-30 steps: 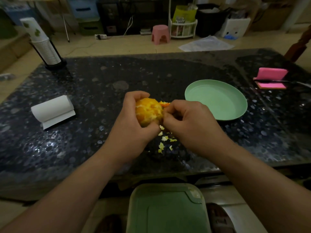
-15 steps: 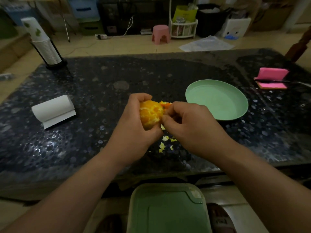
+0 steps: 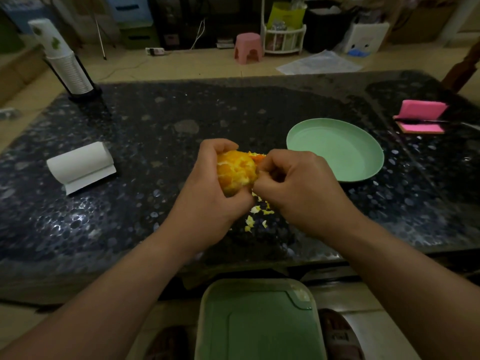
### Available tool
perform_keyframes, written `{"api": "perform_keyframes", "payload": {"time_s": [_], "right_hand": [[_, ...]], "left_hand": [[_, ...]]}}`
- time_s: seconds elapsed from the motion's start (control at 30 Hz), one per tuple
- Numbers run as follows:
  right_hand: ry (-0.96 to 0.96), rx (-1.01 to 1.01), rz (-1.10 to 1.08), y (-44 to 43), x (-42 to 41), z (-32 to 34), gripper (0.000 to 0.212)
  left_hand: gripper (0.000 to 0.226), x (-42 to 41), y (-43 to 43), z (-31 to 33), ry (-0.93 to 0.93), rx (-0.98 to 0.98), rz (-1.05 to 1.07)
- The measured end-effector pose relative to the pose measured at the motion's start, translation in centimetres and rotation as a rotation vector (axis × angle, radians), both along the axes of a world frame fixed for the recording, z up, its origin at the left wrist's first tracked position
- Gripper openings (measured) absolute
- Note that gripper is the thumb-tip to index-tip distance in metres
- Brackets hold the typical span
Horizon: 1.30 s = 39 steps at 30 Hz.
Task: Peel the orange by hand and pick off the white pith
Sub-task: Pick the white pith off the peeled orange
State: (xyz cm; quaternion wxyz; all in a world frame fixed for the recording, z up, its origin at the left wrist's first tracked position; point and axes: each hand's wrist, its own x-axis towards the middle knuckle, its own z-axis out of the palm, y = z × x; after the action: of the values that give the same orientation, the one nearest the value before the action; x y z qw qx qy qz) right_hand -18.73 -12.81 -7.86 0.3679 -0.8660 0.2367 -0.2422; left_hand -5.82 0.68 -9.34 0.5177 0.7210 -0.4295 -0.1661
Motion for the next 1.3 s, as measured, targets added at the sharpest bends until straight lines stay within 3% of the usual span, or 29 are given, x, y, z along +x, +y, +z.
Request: {"api": "perform_keyframes", "payload": {"time_s": [0.1, 0.2, 0.33, 0.6, 0.97, 1.03, 1.3], "right_hand": [[-0.019, 0.169, 0.068, -0.4, -0.1, 0.1, 0.014], [-0.050, 0.303, 0.110, -0.4, -0.1, 0.3, 0.008], [-0.064, 0.253, 0.109, -0.2, 0.1, 0.3, 0.007], [-0.031, -0.059, 0.062, 0.2, 0.1, 0.1, 0.006], [0.037, -0.466, -0.022, 0.9, 0.2, -0.3, 0.009], [0.028, -0.450, -0.036, 1.1, 0.3, -0.4, 0.011], [-0.010, -0.049, 0.032, 0.6, 0.4, 0.1, 0.011]], "left_hand": [[0.058, 0.6, 0.0, 0.2, 0.152, -0.024, 0.009], [0.057, 1.2, -0.4, 0.0, 0.433, -0.084, 0.001], [0.055, 1.4, -0.6, 0.0, 0.590, -0.146, -0.011], [0.056, 1.3, -0.5, 0.1, 0.579, -0.085, -0.022], [0.056, 0.4, -0.3, 0.0, 0.133, 0.048, 0.049], [0.057, 0.3, -0.3, 0.0, 0.128, 0.048, 0.048], [0.057, 0.6, 0.0, 0.4, 0.284, 0.007, 0.001]]}}
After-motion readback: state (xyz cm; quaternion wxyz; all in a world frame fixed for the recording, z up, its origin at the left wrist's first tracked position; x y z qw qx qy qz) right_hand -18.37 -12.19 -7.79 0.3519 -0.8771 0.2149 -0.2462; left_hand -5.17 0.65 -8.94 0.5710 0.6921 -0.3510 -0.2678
